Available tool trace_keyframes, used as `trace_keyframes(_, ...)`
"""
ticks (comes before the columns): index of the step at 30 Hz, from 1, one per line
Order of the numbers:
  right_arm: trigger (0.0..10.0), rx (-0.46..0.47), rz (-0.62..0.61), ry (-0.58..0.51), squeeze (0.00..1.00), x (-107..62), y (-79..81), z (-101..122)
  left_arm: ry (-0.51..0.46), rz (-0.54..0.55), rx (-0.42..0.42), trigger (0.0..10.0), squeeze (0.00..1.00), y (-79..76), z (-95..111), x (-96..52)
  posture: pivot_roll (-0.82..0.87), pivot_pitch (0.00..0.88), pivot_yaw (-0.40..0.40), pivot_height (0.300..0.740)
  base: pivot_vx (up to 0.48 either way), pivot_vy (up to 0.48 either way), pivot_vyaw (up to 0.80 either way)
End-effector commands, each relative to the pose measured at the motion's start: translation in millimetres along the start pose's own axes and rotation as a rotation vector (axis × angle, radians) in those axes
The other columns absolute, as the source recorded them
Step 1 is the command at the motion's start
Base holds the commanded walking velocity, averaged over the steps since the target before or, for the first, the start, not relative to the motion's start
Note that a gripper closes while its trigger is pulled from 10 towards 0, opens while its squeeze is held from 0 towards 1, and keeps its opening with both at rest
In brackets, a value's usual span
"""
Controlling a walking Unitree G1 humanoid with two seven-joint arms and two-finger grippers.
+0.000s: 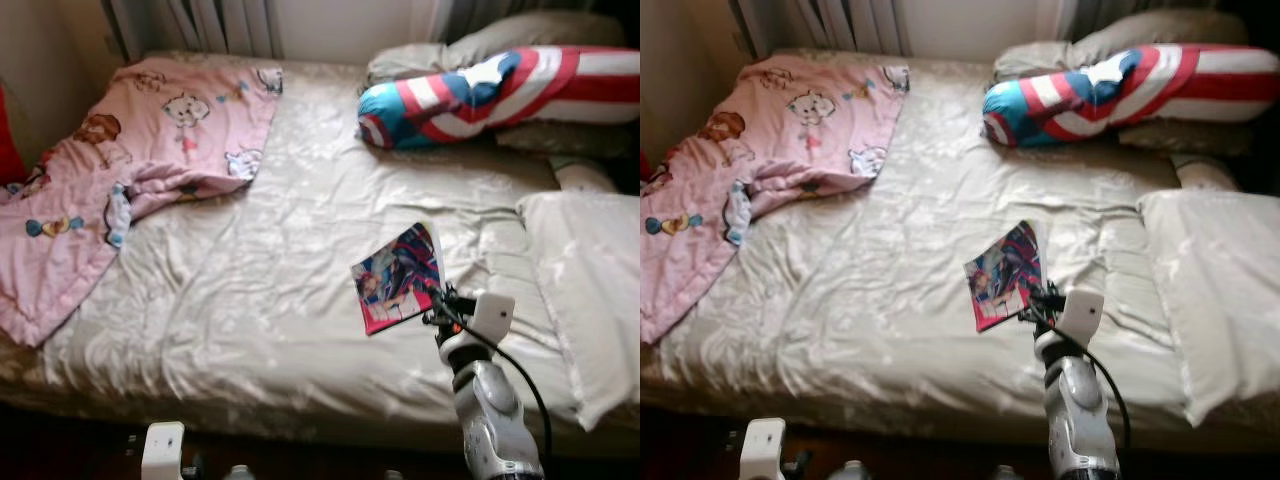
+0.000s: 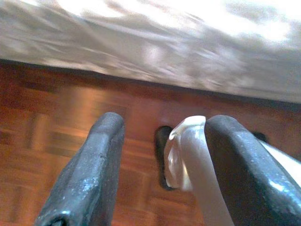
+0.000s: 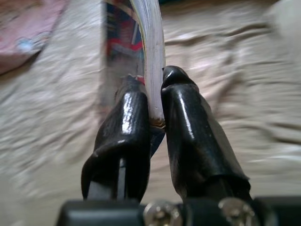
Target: Clean up the room
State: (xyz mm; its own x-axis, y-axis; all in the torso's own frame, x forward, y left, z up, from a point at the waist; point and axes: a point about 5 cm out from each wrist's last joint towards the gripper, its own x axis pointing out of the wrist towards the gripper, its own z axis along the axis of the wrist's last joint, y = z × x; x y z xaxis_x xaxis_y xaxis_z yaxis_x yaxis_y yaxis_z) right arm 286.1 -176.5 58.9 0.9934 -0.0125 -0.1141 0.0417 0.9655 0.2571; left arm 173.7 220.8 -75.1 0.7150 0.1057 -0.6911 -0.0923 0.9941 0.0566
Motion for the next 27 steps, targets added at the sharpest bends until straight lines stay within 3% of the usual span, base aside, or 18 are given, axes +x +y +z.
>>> trace_keyframes(1,10.0,0.004,0.005,-0.046,0.0,1.6,2.9,8.2,0.023,0.012,0.019,10.0,0.0,6.7,-5.6,-2.6,0.04,0.173,-0.07,0.718,0.0,-0.368,0.0)
trace_keyframes(4,10.0,0.006,0.005,-0.046,0.0,1.5,3.3,7.8,0.023,0.011,0.02,10.0,0.0,6.7,-5.6,-2.6,0.04,0.168,-0.068,0.718,0.0,-0.355,0.0)
trace_keyframes(27,10.0,0.018,-0.033,-0.077,0.0,4.2,-1.1,14.7,0.003,0.012,0.0,10.0,0.0,7.8,-1.7,-1.8,0.04,0.207,-0.063,0.718,0.0,0.0,0.0)
